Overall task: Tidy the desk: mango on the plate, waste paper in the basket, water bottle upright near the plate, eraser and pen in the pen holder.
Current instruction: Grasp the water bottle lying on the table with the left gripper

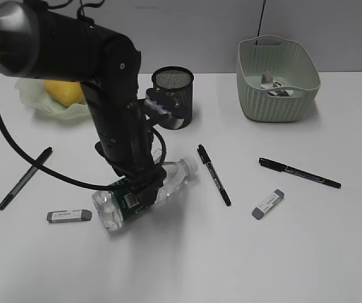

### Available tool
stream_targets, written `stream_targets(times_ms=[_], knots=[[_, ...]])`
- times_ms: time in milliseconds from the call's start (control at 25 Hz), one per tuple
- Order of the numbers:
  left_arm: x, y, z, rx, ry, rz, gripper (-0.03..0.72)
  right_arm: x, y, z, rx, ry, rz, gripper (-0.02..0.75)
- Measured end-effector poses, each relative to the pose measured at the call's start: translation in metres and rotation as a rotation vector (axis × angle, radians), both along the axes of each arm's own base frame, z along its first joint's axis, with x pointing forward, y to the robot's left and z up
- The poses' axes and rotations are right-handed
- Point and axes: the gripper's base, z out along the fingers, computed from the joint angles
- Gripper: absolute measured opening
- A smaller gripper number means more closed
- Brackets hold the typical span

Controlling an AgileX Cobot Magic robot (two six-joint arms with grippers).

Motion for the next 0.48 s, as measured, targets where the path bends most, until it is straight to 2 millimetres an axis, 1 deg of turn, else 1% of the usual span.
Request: stream_targets(times_ms=[80,320,480], knots=[[0.003,-0.001,-0.006,0.026,0.021,0.005,0.644,0.0,0.0,0.0,0.0,0.0,0.0,0.529],[0.018,-0.013,-0.013,0.085,0.077,0.015,0.645,0.0,0.0,-0.002,-0.001,0.007,0.0,0.529],[0.024,-0.017,-0.026,0.128,0.126,0.021,0.642,0.0,0.0,-0.002,-0.002,0.007,0.0,0.529]])
